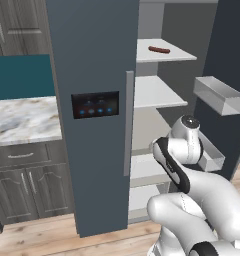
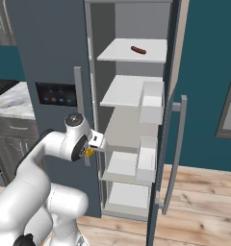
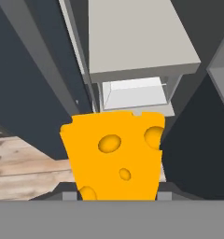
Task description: Retrieve the sausage and cheese from the fridge and place them on the cutting board on the counter.
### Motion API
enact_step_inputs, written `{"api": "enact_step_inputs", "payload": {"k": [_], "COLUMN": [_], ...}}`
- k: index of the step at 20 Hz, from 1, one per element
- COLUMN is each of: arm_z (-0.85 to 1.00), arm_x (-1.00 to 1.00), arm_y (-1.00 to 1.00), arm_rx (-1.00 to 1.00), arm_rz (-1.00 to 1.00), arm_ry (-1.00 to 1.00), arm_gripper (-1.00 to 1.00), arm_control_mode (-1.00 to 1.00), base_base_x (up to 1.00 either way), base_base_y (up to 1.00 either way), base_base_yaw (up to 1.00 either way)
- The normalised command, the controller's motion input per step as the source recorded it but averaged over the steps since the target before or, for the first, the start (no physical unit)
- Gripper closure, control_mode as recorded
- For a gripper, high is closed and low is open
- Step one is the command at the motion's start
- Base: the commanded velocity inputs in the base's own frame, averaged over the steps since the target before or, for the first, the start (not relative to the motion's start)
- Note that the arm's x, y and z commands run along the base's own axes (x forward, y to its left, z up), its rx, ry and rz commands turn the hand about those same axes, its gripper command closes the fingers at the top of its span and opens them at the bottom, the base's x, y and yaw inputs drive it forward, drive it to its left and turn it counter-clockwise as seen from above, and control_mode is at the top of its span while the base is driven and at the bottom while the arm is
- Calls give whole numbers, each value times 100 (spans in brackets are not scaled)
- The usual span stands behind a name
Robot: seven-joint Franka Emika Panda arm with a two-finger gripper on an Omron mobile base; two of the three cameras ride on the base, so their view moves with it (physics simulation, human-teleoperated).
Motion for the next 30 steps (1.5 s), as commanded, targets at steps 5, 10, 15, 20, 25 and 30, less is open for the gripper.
{"api": "enact_step_inputs", "payload": {"k": [5,10,15,20,25,30], "arm_z": [0,0,0,0,0,0], "arm_x": [0,0,0,0,0,0], "arm_y": [0,0,0,0,0,0], "arm_rx": [0,0,0,0,0,0], "arm_rz": [0,0,0,0,0,0], "arm_ry": [0,0,0,0,0,0], "arm_gripper": [100,100,100,100,100,100], "arm_control_mode": [100,100,100,100,100,100], "base_base_x": [-40,-47,-21,-1,0,0], "base_base_y": [1,0,12,15,12,10], "base_base_yaw": [13,13,29,72,86,84]}}
